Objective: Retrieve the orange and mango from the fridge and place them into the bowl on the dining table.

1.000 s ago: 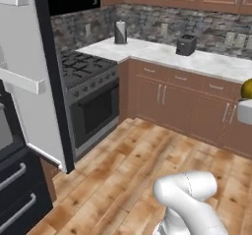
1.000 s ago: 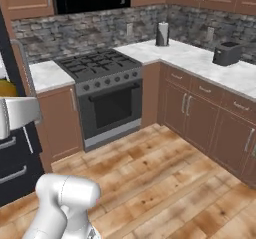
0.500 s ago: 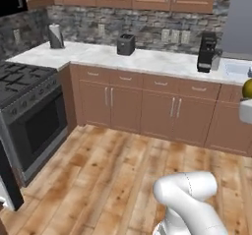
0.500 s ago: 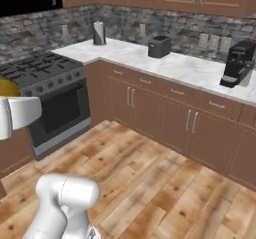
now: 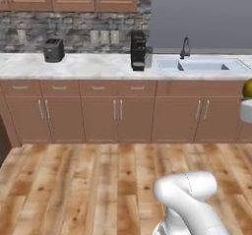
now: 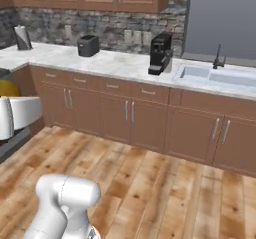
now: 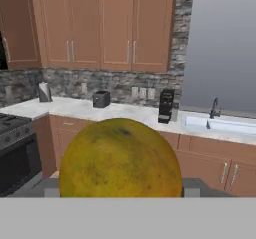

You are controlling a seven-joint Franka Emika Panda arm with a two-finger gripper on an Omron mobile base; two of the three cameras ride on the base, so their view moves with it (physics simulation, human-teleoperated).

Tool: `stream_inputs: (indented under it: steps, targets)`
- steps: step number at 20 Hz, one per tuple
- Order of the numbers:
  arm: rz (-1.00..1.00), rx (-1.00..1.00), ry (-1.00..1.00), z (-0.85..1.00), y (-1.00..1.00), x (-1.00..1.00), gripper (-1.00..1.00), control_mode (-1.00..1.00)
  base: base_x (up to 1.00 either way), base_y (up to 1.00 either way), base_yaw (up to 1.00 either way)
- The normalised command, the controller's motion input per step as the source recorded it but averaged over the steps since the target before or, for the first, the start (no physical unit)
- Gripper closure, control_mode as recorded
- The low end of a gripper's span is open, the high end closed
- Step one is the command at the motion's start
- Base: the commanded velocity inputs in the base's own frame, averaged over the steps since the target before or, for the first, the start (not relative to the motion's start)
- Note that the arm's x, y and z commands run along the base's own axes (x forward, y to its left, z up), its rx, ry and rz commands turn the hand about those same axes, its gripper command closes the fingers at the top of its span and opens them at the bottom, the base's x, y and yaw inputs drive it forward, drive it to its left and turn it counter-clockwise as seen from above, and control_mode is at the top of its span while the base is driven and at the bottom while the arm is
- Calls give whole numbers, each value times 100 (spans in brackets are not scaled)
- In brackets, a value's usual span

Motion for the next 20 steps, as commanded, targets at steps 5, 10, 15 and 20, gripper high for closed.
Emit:
stream_inputs:
  steps: [5, 10, 15, 20]
  targets:
    - [0, 0, 0, 0, 0, 0, 100, 100, -91, 0, -63]
    - [0, 0, 0, 0, 0, 0, 100, 100, -87, 0, -63]
    - [0, 0, 0, 0, 0, 0, 100, 100, -87, 0, -63]
    - [0, 0, 0, 0, 0, 0, 100, 100, -80, 0, -65]
